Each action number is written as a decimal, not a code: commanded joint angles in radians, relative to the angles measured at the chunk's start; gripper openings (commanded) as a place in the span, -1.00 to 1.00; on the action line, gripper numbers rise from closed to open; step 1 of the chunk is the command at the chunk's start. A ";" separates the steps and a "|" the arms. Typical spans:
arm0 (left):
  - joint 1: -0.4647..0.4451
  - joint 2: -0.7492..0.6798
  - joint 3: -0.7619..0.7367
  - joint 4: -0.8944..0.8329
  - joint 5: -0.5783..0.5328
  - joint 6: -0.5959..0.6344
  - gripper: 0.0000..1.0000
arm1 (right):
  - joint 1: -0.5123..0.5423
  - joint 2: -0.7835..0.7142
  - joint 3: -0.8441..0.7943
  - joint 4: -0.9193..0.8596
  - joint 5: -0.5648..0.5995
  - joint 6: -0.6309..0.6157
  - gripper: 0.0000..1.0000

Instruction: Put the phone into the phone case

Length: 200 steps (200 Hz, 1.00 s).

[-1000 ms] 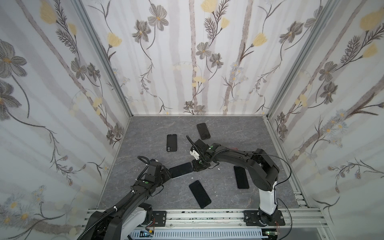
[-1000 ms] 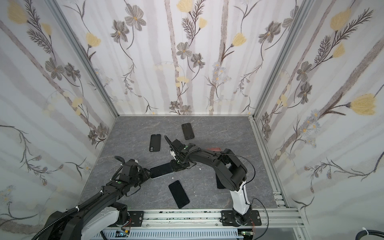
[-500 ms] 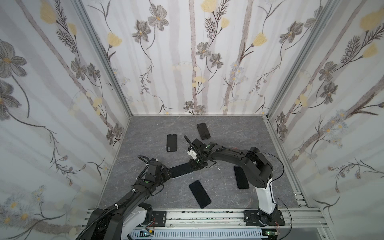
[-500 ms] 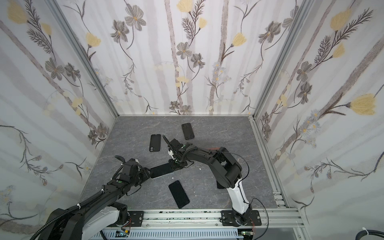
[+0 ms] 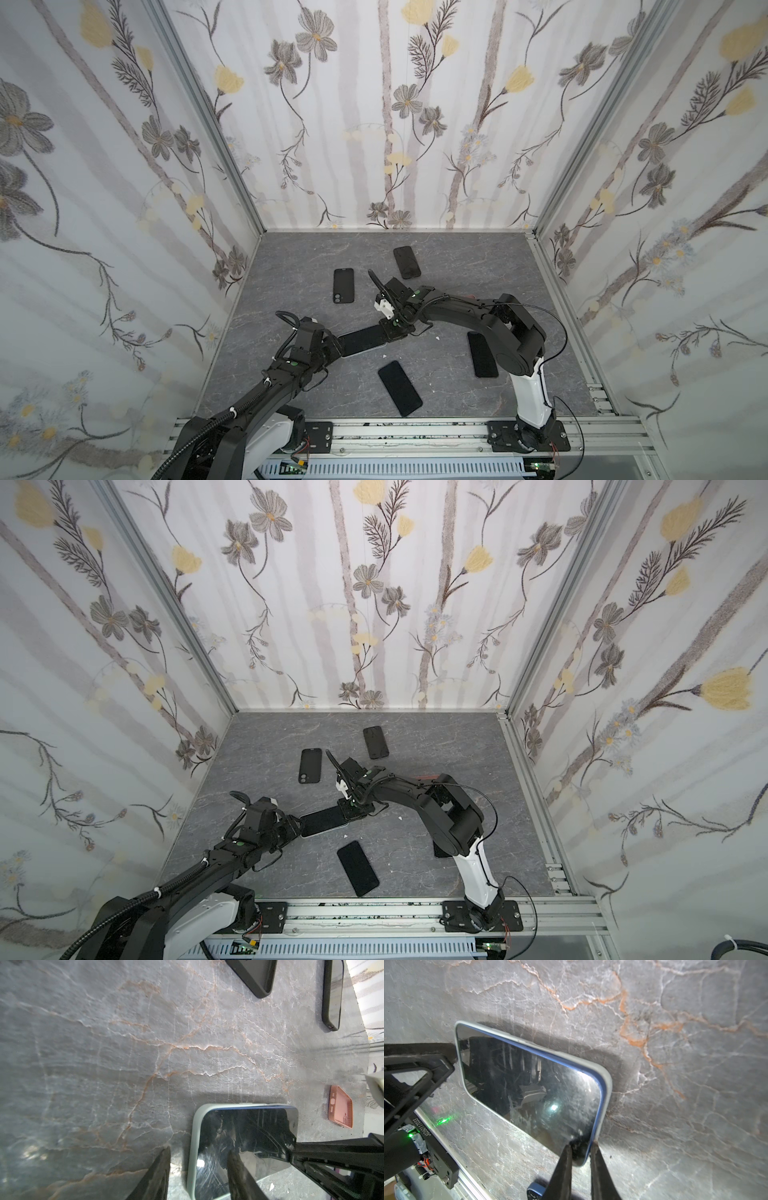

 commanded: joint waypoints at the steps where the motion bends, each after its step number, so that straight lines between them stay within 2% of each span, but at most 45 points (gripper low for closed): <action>1: 0.000 0.009 -0.007 -0.047 -0.015 -0.005 -0.05 | 0.009 0.071 -0.037 -0.120 0.138 -0.031 -0.68; 94: 0.000 -0.003 -0.027 -0.032 -0.026 -0.013 -0.05 | 0.030 0.093 0.002 -0.196 0.254 -0.054 -0.60; 138: 0.000 -0.007 -0.007 -0.053 -0.025 -0.010 -0.06 | 0.037 0.041 0.052 -0.199 0.230 -0.049 -0.58; 200: 0.000 -0.042 0.046 -0.097 -0.048 -0.004 -0.05 | 0.037 -0.083 0.147 -0.157 0.194 -0.073 -0.27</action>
